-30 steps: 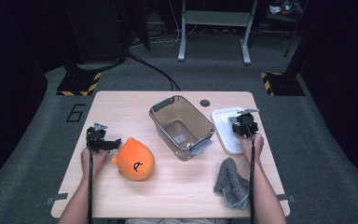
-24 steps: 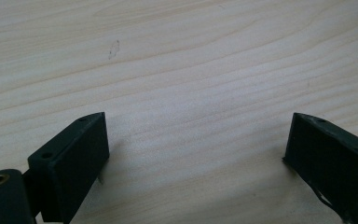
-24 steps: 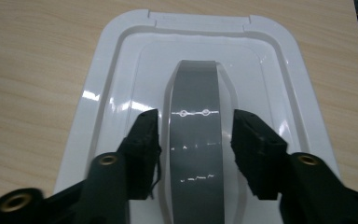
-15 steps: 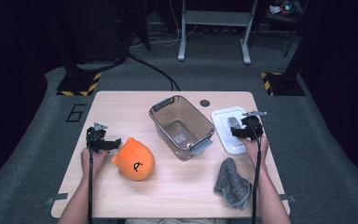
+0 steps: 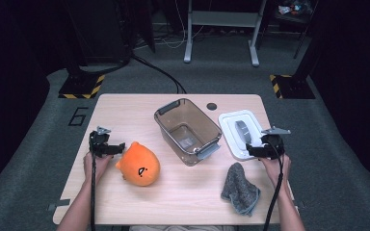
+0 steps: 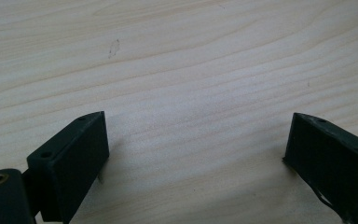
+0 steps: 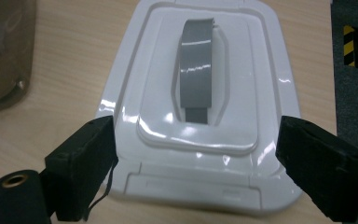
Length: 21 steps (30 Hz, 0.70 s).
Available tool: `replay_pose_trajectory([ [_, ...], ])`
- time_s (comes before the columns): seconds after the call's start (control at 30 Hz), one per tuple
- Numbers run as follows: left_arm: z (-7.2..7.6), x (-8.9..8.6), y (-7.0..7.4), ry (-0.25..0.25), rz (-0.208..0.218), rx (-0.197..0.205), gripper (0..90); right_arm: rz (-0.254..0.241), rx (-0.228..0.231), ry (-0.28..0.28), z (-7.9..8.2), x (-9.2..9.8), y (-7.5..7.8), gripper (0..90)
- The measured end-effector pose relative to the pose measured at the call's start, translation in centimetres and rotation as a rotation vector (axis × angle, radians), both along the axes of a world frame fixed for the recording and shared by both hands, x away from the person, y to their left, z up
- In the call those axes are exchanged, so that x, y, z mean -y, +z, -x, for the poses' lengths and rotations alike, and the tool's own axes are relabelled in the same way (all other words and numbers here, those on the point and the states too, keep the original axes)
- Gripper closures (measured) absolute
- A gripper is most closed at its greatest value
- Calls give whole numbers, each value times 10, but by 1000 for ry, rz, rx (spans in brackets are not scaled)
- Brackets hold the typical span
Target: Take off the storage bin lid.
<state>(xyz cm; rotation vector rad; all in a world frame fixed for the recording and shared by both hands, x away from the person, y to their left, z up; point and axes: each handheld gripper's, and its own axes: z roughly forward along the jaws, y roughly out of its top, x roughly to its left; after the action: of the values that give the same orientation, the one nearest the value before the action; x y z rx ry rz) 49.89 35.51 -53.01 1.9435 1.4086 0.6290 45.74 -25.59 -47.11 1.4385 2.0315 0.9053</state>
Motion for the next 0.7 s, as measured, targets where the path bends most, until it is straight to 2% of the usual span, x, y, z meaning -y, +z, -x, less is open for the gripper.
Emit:
replay_pose_trajectory([
  [0.3, 6, 1, 0, 28, -1, -1, 57, 7, -13, 1, 35, 6, -23, 69],
  [0.37, 8, -1, 2, 41, 16, -14, 69, 12, -16, -4, 41, 8, -28, 59],
  [0.43, 11, -6, 3, 48, 72, -14, 77, 7, -13, -7, 46, 11, -32, 56],
  [0.5, 13, -10, 4, 48, 109, -20, 75, 6, -14, -14, 51, 12, -35, 52],
  [0.57, 16, -13, 7, 45, 121, -22, 72, 18, -13, -12, 54, 12, -38, 50],
  [0.7, 26, -13, 17, 22, 114, 21, 77, 28, -15, -15, 60, 13, -44, 47],
])
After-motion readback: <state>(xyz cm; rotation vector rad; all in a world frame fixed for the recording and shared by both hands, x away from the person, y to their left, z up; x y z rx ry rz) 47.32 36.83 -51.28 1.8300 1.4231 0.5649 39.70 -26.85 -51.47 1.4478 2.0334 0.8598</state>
